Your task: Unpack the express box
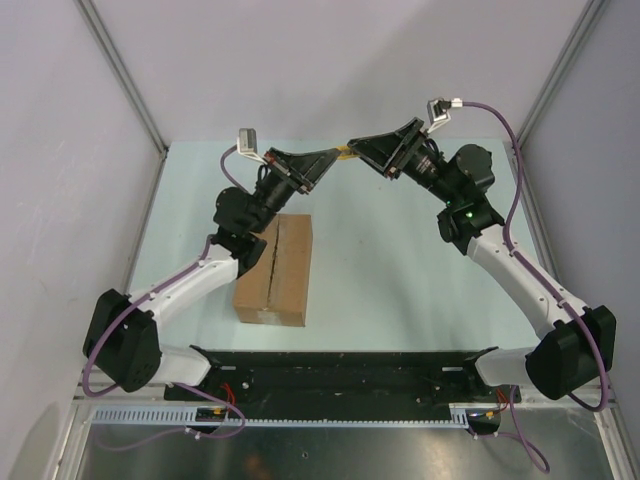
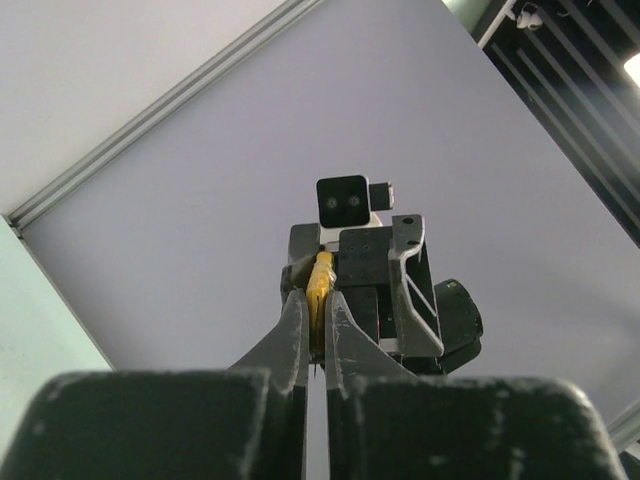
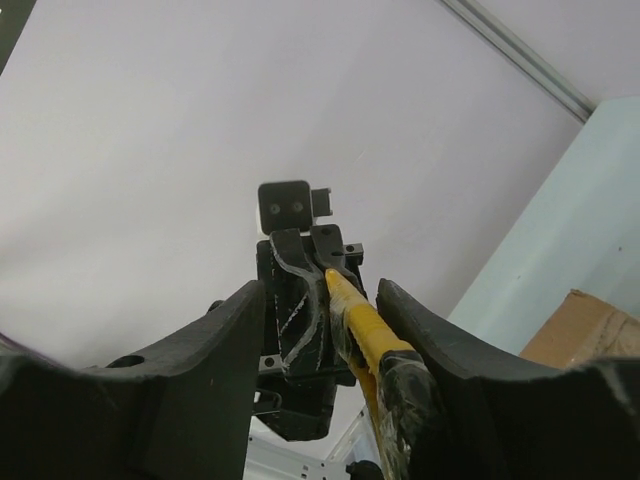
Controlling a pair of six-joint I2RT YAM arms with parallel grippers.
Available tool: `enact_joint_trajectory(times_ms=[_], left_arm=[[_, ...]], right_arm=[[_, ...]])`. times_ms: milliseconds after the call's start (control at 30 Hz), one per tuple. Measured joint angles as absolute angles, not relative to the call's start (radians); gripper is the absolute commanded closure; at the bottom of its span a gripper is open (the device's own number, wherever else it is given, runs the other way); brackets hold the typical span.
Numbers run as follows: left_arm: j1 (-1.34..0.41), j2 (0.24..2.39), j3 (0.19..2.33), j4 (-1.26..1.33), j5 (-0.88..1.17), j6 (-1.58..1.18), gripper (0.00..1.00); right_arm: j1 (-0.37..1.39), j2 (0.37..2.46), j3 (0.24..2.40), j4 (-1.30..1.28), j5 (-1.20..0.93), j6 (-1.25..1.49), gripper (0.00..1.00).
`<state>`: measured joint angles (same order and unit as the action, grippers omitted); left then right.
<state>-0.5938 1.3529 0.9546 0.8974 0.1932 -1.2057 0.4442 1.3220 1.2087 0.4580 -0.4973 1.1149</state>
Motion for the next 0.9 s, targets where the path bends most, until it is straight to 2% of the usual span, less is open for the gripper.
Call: enact_joint_trajectory(times_ms=[200, 300, 333, 367, 400, 467, 500, 600, 667, 900], left_arm=[[-0.594, 1.356, 0.951, 0.908, 0.187, -1.223, 1.0], [-0.594, 1.356, 0.95, 0.912, 0.186, -1.232, 1.0], [-0.594, 1.357, 0.949, 0.912, 0.185, -1.237, 1.0], [-0.594, 1.36, 0.949, 0.917, 0.185, -1.244, 0.96], [-0.594, 1.361, 0.949, 0.919, 0.185, -1.251, 0.76], [-0.594, 1.362, 0.948, 0.918, 0.186, -1.256, 0.5], [-0.594, 1.364, 0.947, 0.916, 0.186, -1.251, 0.28], [-0.596, 1.371, 0.942, 0.907, 0.189, -1.242, 0.05], [-0.593, 1.371, 0.934, 0.903, 0.193, -1.229, 0.01], [-0.459, 1.289, 0.789, 0.846, 0.269, -1.172, 0.0]], right_arm=[[0.443, 1.322, 1.209, 0.424, -0.495, 1.099, 0.71], [0.442, 1.322, 1.209, 0.414, -0.495, 1.096, 0.9], [0.441, 1.322, 1.21, 0.417, -0.498, 1.101, 1.0], [0.441, 1.322, 1.211, 0.416, -0.498, 1.099, 1.0], [0.44, 1.322, 1.212, 0.415, -0.502, 1.099, 1.0], [0.437, 1.323, 1.213, 0.412, -0.506, 1.099, 1.0], [0.437, 1.323, 1.214, 0.41, -0.505, 1.098, 1.0], [0.435, 1.323, 1.218, 0.393, -0.506, 1.093, 1.0], [0.428, 1.323, 1.219, 0.38, -0.505, 1.085, 1.0], [0.385, 1.317, 1.22, 0.249, -0.474, 0.999, 1.0]])
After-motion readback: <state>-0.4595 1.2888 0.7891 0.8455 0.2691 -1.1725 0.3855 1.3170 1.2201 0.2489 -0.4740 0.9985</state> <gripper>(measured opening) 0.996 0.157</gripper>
